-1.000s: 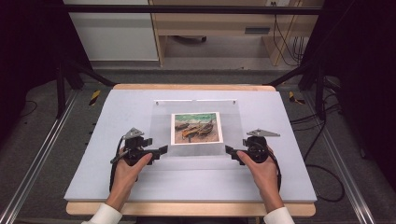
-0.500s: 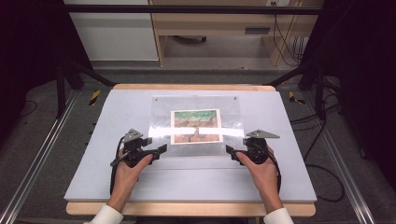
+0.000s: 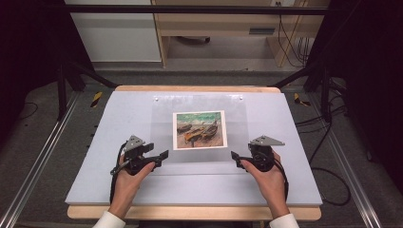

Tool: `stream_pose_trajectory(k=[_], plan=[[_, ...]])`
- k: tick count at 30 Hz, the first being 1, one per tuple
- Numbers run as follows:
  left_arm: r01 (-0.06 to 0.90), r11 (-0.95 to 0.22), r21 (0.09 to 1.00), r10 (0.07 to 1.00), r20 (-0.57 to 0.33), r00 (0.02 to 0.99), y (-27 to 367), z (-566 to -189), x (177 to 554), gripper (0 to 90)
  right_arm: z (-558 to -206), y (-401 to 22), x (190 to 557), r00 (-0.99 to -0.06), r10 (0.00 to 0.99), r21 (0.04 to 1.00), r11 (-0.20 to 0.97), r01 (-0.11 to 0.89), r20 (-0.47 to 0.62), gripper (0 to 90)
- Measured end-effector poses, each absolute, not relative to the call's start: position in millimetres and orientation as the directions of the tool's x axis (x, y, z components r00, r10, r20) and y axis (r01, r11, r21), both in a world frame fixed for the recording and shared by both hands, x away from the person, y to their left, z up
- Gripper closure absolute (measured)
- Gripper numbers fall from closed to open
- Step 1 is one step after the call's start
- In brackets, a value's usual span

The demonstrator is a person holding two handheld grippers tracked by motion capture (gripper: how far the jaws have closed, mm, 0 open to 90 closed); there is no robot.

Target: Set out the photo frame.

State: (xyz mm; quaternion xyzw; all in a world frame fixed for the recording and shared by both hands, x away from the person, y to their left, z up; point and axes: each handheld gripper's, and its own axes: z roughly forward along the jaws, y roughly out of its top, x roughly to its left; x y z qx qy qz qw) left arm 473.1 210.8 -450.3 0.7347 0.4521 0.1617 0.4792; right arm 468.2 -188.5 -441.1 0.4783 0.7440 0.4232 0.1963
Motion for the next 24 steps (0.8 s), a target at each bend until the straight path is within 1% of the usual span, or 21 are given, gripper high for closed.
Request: stream_pose_trajectory(k=[7, 14, 24], plan=[[0.515, -0.122, 0.849, 0.82, -0.206, 0.535, 213, -451, 468, 30.0, -442, -190, 462, -0.459, 0.881, 0.823, 0.174, 0.541, 0.115, 28.1], [0.506, -0.152, 0.849, 0.825, -0.173, 0.538, 213, -449, 460, 32.9, -442, -191, 452, -0.448, 0.89, 0.827, 0.186, 0.531, 0.088, 33.8], [0.508, -0.146, 0.849, 0.832, -0.172, 0.528, 214, -449, 452, 37.9, -442, -190, 444, -0.438, 0.896, 0.829, 0.195, 0.524, 0.066, 38.3]])
